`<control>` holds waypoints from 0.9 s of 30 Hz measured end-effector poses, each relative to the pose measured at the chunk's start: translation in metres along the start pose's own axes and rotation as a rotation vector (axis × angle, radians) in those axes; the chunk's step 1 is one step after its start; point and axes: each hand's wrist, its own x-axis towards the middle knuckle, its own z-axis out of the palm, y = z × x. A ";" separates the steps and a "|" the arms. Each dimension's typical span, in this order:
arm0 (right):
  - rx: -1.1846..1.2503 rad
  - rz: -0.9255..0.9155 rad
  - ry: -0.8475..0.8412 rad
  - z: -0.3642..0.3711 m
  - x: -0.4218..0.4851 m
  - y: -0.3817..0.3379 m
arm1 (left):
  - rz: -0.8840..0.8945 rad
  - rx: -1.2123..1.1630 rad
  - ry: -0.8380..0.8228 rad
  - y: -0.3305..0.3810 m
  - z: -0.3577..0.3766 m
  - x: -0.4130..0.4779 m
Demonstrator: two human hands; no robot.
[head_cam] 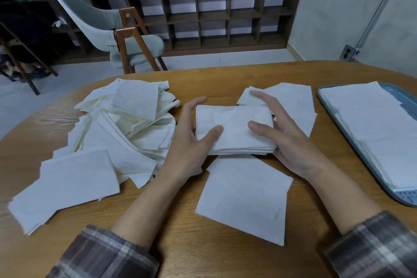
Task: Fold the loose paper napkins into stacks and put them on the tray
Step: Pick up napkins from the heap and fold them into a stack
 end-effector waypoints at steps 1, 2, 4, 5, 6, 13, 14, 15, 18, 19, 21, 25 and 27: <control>-0.021 -0.009 -0.024 -0.001 -0.001 -0.001 | 0.042 0.022 -0.003 -0.001 0.000 0.001; -0.079 -0.018 -0.021 -0.002 -0.001 0.000 | 0.090 0.065 -0.006 -0.003 0.000 0.001; -0.212 -0.051 0.053 -0.003 -0.001 0.004 | 0.189 0.196 -0.007 -0.006 0.003 0.000; -0.269 -0.069 0.114 -0.003 0.000 0.006 | 0.243 0.274 0.001 -0.008 0.006 -0.002; -0.304 -0.088 0.170 -0.004 0.001 0.008 | 0.306 0.360 0.019 -0.011 0.009 -0.003; -0.445 -0.138 0.384 -0.014 0.008 0.019 | 0.493 0.496 -0.303 -0.018 0.010 -0.002; -0.455 -0.144 0.377 -0.015 0.008 0.020 | 0.461 0.539 -0.387 -0.020 0.011 -0.003; -0.469 -0.146 0.367 -0.014 0.009 0.021 | 0.435 0.578 -0.441 -0.022 0.013 -0.004; -0.488 -0.133 0.352 -0.014 0.009 0.024 | 0.390 0.607 -0.478 -0.024 0.013 -0.002; -0.490 -0.131 0.353 -0.015 0.009 0.024 | 0.382 0.607 -0.469 -0.024 0.012 -0.002; -0.499 -0.131 0.355 -0.014 0.009 0.024 | 0.358 0.618 -0.460 -0.024 0.009 -0.001; -0.500 -0.121 0.348 -0.012 0.009 0.023 | 0.295 0.581 -0.455 -0.021 0.008 -0.001; -0.465 -0.119 0.353 -0.012 0.009 0.021 | 0.270 0.504 -0.437 -0.019 0.006 -0.001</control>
